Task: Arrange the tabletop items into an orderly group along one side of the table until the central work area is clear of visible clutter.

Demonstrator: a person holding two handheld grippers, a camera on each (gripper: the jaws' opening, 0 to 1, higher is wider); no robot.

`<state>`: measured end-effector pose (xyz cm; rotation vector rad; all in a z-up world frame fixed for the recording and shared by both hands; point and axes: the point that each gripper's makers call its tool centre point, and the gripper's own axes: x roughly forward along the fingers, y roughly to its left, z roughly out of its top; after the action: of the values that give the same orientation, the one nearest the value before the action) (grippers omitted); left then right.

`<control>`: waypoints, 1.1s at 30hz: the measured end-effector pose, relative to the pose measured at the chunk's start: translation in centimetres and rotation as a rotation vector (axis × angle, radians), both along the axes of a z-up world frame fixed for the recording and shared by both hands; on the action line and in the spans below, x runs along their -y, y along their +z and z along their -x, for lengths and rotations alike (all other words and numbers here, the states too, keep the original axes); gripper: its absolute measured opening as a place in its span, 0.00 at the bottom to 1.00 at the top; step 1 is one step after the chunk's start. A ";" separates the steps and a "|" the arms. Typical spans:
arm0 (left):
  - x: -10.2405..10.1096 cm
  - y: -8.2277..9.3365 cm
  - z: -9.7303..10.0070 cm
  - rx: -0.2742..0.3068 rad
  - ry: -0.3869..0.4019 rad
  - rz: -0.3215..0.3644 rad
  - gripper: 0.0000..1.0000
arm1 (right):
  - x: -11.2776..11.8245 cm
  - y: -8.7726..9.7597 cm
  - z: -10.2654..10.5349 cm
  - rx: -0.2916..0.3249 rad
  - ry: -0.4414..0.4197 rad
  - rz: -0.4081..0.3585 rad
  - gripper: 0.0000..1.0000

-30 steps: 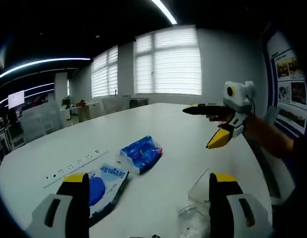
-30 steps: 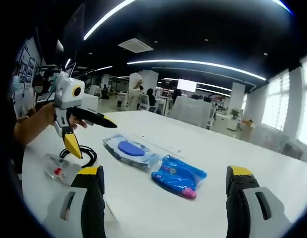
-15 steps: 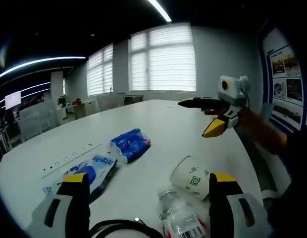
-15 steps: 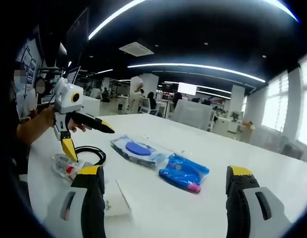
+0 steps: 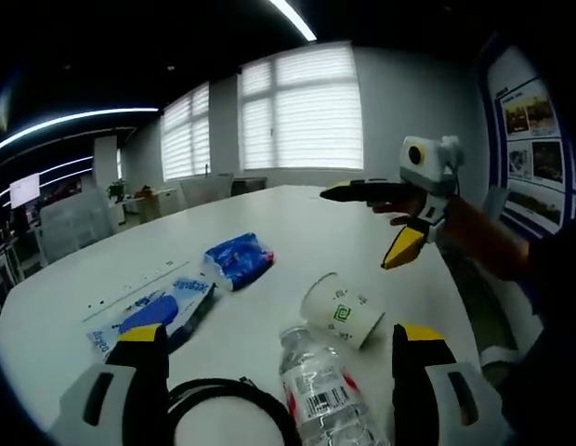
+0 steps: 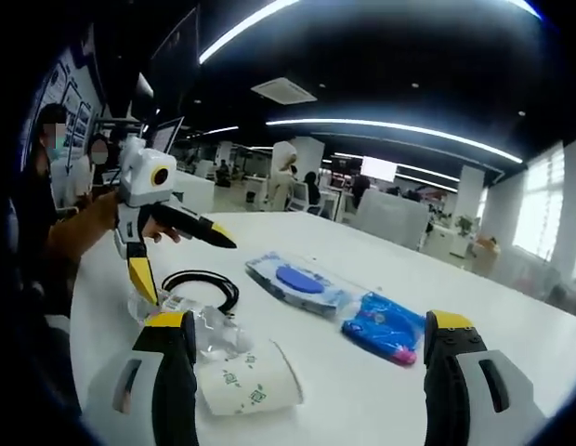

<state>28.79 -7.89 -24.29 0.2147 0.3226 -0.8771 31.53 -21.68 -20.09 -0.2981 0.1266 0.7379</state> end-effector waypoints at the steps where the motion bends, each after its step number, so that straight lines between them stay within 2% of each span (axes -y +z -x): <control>1: -0.2 0.1 0.0 -0.001 0.000 0.001 1.00 | -0.1 0.0 0.1 0.001 0.003 -0.002 1.00; 2: -0.8 0.3 0.3 0.006 0.001 0.009 1.00 | -2.2 -0.3 1.4 -0.001 0.062 0.012 1.00; 3: -2.6 0.8 1.0 0.015 0.018 0.038 1.00 | -3.9 -0.9 2.7 -0.001 0.167 0.057 1.00; 4: -2.8 1.0 1.0 0.023 0.035 0.052 1.00 | -4.2 -1.4 3.0 -0.016 0.188 0.081 1.00; 7: -3.4 1.0 1.5 0.033 0.049 0.058 1.00 | -4.9 -2.2 3.3 -0.018 0.215 0.114 1.00; 10: -3.9 0.7 2.2 0.042 0.049 0.043 1.00 | -5.7 -2.2 3.7 -0.031 0.261 0.089 1.00; 12: -3.7 0.6 3.9 0.055 0.050 0.050 1.00 | -5.8 -2.0 3.5 -0.010 0.263 0.091 1.00; 18: -3.8 0.4 5.8 0.075 0.052 0.060 1.00 | -7.2 -2.4 4.2 -0.011 0.330 0.119 1.00; 22: -3.8 -0.1 6.7 0.076 0.052 0.059 1.00 | -7.9 -2.5 4.2 -0.005 0.355 0.142 1.00; 27: -4.1 -1.1 7.8 0.098 0.064 0.016 1.00 | -8.8 -2.8 4.2 -0.008 0.397 0.189 1.00; 33: -5.0 -1.2 8.3 0.117 0.099 0.031 1.00 | -9.7 -3.7 4.0 -0.026 0.429 0.228 0.97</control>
<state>20.45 -2.88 -25.53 0.2182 0.2088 -0.7679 27.53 -12.00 -23.76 -0.5431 0.1751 1.1559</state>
